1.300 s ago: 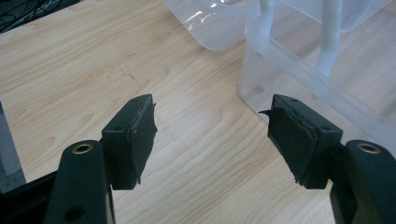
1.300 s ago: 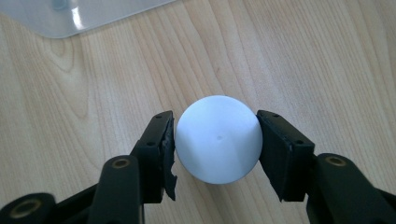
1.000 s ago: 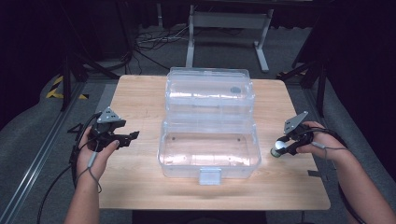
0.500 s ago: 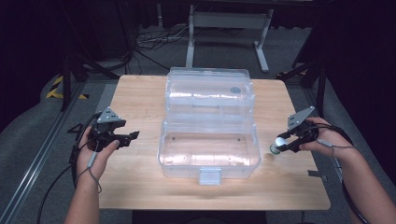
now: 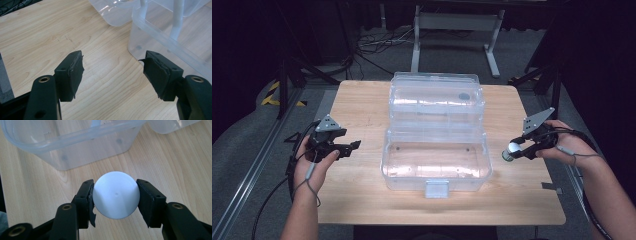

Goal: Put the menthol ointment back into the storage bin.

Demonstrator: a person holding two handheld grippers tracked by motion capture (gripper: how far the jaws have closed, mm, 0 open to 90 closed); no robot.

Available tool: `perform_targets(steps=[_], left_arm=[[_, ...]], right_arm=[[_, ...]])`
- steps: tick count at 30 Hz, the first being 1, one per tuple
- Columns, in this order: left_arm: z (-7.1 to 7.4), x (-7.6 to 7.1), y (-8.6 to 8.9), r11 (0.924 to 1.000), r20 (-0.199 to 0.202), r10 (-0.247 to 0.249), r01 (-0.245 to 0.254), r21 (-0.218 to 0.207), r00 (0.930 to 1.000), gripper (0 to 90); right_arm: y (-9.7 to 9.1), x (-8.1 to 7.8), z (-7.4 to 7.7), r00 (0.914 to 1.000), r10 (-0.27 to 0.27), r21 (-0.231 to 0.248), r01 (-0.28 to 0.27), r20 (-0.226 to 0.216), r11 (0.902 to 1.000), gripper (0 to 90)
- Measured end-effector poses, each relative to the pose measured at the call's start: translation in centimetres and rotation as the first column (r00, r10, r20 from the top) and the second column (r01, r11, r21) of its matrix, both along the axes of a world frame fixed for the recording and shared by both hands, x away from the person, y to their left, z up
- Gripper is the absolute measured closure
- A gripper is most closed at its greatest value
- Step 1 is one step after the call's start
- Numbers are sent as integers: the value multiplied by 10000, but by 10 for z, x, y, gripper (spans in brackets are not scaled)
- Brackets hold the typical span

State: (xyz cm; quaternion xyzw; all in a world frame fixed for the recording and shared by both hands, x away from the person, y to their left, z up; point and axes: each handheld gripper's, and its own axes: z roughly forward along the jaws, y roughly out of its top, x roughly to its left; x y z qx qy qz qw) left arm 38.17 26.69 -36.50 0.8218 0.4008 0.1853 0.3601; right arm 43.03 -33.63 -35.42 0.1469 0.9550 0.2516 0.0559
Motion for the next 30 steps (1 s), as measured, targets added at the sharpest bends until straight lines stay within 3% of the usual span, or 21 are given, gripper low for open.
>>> perform_targets(steps=[7,30], left_arm=[[0,0,0,10000,7,-5,5,12,10000,329],[1,0,0,10000,12,-69,69,51,10000,329]], right_arm=[[8,-6,11,10000,47,65,-46,-54,10000,508],[54,-34,48,9917,1287,124,-1287,33,9916,508]])
